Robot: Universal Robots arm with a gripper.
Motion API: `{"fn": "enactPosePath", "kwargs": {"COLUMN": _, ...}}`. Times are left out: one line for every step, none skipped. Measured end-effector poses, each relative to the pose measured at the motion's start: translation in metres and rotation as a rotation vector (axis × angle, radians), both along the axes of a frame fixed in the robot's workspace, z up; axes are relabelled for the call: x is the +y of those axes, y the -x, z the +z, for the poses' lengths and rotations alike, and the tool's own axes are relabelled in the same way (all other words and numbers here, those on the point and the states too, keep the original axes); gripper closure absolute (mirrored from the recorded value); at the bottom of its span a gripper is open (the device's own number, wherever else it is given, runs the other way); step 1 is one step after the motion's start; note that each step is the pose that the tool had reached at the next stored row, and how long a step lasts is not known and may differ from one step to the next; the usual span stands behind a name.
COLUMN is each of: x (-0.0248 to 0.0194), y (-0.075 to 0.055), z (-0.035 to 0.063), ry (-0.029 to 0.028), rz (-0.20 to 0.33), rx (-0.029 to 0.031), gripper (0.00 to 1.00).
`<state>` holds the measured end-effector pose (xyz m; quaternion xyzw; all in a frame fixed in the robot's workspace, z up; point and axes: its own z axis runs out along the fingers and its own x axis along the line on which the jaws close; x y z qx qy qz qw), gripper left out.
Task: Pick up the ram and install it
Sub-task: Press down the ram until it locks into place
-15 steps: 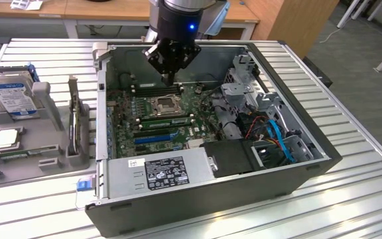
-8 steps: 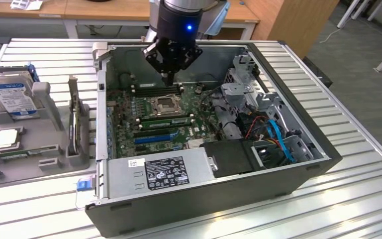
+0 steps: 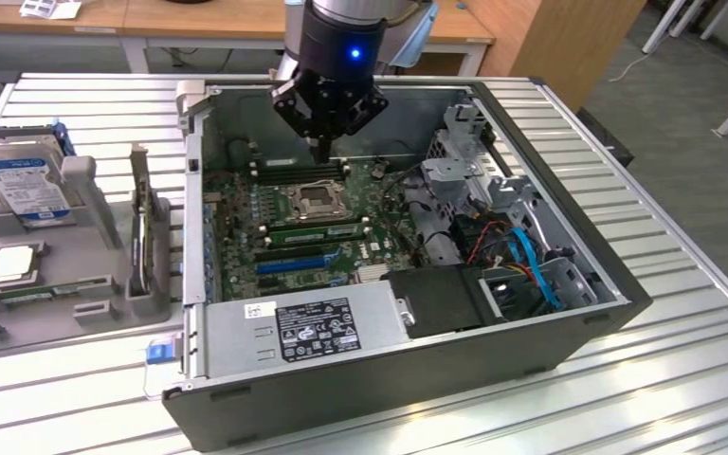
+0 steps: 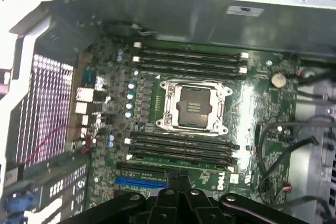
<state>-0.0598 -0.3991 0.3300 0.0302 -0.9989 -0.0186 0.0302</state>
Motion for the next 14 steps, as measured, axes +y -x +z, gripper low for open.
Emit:
{"fn": "enactPosePath", "kwargs": {"x": 0.0000, "y": 0.0000, "z": -0.0001, "ry": 0.0000, "rz": -0.019, "rx": 0.0000, "gripper": 0.89}}
{"fn": "enactPosePath", "kwargs": {"x": 0.0000, "y": 0.0000, "z": -0.0002, "ry": 0.0000, "rz": -0.036, "rx": 0.0000, "gripper": 0.89}}
{"fn": "enactPosePath", "kwargs": {"x": 0.0000, "y": -0.0001, "z": -0.0004, "ry": 0.0000, "rz": -0.056, "rx": 0.0000, "gripper": 0.89}}
{"fn": "enactPosePath", "kwargs": {"x": 0.0000, "y": 0.0000, "z": -0.0005, "ry": 0.0000, "rz": -0.072, "rx": 0.0000, "gripper": 0.89}}
{"fn": "enactPosePath", "kwargs": {"x": 0.0000, "y": -0.0001, "z": -0.0006, "ry": 0.0000, "rz": -0.091, "rx": 0.0000, "gripper": 0.89}}
{"fn": "enactPosePath", "kwargs": {"x": 0.0000, "y": -0.0001, "z": -0.0007, "ry": -0.0001, "rz": -0.109, "rx": -0.0001, "gripper": 0.89}}
{"fn": "enactPosePath", "kwargs": {"x": 0.0000, "y": 0.0000, "z": -0.0008, "ry": 0.0000, "rz": -0.127, "rx": 0.0000, "gripper": 0.89}}
{"fn": "enactPosePath", "kwargs": {"x": 0.0000, "y": 0.0000, "z": -0.0008, "ry": 0.0000, "rz": -0.141, "rx": 0.0000, "gripper": 0.89}}
{"fn": "enactPosePath", "kwargs": {"x": 0.0000, "y": 0.0000, "z": -0.0008, "ry": 0.0001, "rz": -0.143, "rx": 0.0000, "gripper": 0.89}}
{"fn": "enactPosePath", "kwargs": {"x": 0.0000, "y": 0.0000, "z": -0.0008, "ry": 0.0001, "rz": -0.143, "rx": 0.0000, "gripper": 0.89}}
{"fn": "enactPosePath", "kwargs": {"x": 0.0000, "y": 0.0000, "z": -0.0008, "ry": 0.0000, "rz": -0.143, "rx": -0.0001, "gripper": 0.89}}
{"fn": "enactPosePath", "kwargs": {"x": 0.0000, "y": 0.0000, "z": -0.0008, "ry": 0.0000, "rz": -0.143, "rx": -0.0001, "gripper": 0.89}}
{"fn": "enactPosePath", "kwargs": {"x": 0.0001, "y": 0.0000, "z": -0.0008, "ry": 0.0001, "rz": -0.143, "rx": 0.0000, "gripper": 0.89}}
{"fn": "enactPosePath", "kwargs": {"x": 0.0001, "y": 0.0000, "z": -0.0008, "ry": 0.0000, "rz": -0.143, "rx": -0.0001, "gripper": 0.89}}
